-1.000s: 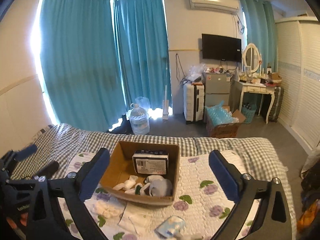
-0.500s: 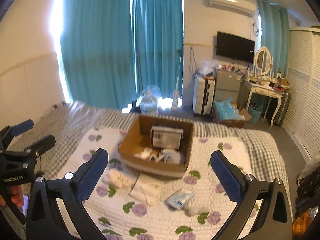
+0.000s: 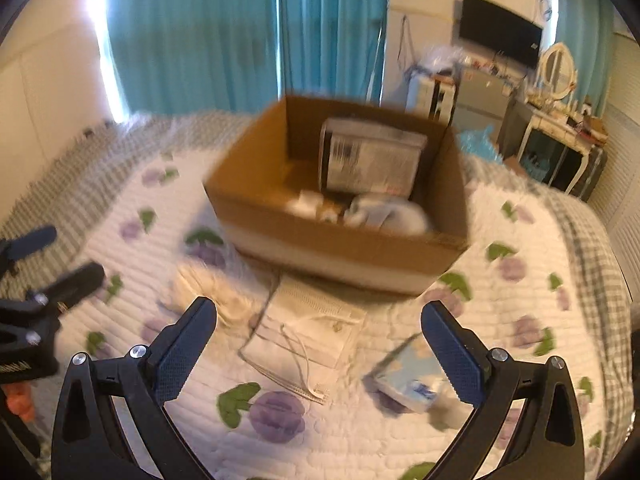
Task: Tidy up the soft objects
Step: 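Grasp the white face mask with the right gripper while the left grasps the lace scrunchie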
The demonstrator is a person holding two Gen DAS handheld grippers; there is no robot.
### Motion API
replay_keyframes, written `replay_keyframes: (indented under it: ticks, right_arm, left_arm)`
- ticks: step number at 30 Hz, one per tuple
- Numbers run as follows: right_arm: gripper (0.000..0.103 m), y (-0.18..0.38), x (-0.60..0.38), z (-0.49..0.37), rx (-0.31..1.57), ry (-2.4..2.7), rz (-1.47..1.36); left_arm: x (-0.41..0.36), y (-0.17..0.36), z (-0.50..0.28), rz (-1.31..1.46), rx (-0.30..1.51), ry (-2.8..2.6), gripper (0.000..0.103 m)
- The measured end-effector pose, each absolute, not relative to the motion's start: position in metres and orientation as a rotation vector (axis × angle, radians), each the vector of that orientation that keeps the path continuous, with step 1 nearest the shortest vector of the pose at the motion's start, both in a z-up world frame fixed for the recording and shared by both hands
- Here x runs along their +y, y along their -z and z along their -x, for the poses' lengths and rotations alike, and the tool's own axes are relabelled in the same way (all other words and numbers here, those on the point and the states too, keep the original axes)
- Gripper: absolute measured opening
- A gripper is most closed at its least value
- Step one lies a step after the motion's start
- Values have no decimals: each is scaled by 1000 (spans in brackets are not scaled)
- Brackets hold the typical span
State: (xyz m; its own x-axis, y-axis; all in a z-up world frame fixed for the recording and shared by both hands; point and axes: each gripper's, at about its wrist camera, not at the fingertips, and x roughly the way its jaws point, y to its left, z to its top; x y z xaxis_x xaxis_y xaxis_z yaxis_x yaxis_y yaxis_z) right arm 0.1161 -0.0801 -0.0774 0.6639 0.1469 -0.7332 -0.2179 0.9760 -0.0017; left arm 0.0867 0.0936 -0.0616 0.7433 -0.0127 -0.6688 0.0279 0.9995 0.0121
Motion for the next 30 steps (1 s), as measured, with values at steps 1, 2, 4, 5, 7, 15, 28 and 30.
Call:
replay_keyframes:
  ticks: [1,2,4,5,7,15,28,30]
  right_arm:
    - [103,90,-77,-122,844,-207,95]
    - [103,104,-74,-130,873,-213,99]
    - [100,124,-69,-138,910,-226,115]
    - [97,135,-66,-143,927,-233,131]
    - [96,149,-63,-150,949,-242,145]
    - [93,188,-67,-167,1008,-288,94]
    - [47,179,-79,-158,980,-291,56]
    - [34,174,-81,-155,979,-300,42]
  left_arm:
    - [94,67,-91,-23,738,12,103]
    - [94,74,-96,-24,746,8,103]
    - [92,87,-106,-23,765,14,103]
    - [91,93,-110,-23,771,19,103]
    - [89,104,-117,-30,780,24,103]
    - [84,137,-137,-19,823,51,102]
    - [66,149,-133,-38,905,216,36]
    - [62,145,-127,-53,909,227,29]
